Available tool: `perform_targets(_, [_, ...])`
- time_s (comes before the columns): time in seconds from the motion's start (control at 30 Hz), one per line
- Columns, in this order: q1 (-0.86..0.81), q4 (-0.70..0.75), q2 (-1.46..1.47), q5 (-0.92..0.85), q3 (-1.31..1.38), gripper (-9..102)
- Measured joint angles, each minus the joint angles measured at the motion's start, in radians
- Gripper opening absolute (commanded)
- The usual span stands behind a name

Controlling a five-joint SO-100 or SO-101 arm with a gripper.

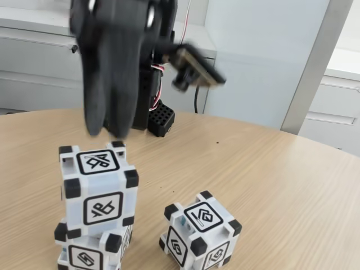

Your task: Stack cubes from left to right.

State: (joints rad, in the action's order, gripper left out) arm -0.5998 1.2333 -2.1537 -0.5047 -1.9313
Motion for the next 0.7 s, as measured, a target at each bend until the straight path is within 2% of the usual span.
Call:
perform_targets(0.17, [0.041, 0.109, -0.163, -0.002, 0.0, 35])
perform_targets(0.4, [0.339, 0.129, -0.183, 0.095, 0.005, 35])
perform_targets(0.5, [0.426, 0.112, -0.183, 0.138, 0.005, 35])
perform_targets(0.7, [0.445, -0.015, -0.071, 0.163, -0.041, 34])
